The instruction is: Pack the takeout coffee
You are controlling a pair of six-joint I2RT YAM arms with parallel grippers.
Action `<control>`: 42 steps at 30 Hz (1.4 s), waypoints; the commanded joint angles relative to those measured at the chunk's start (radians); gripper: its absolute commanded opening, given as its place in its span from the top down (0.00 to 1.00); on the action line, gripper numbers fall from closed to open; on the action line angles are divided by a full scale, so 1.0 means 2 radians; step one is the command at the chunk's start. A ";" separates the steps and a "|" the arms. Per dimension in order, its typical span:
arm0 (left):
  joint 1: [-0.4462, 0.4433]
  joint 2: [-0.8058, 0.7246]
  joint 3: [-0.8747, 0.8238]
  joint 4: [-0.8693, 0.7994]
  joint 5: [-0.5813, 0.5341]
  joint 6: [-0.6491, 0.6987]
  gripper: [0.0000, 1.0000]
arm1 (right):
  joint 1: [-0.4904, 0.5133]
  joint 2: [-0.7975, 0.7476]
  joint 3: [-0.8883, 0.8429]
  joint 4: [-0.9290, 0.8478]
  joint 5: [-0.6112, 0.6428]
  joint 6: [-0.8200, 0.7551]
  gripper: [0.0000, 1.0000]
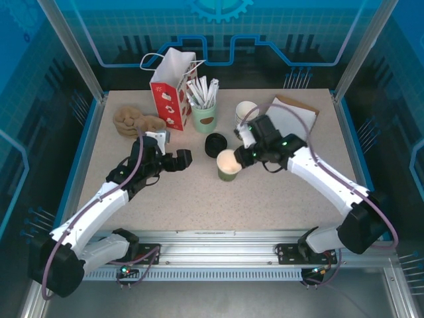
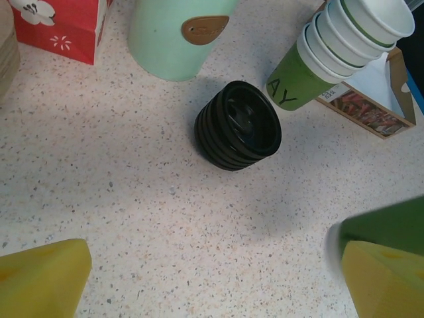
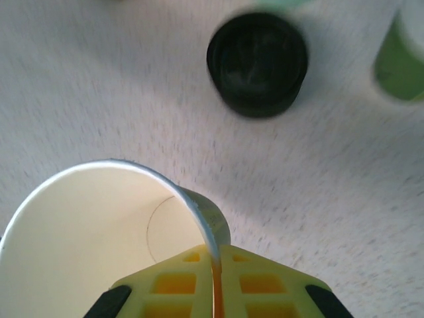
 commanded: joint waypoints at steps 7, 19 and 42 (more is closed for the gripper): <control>0.004 -0.013 -0.007 0.002 0.005 -0.013 0.01 | 0.043 0.052 -0.060 0.110 0.013 0.003 0.89; 0.004 0.004 -0.005 0.012 0.019 -0.016 0.01 | 0.048 0.063 -0.083 0.135 0.022 -0.002 0.80; -0.058 0.303 0.227 -0.029 -0.087 0.057 0.32 | -0.048 -0.061 -0.068 0.141 0.010 0.042 0.32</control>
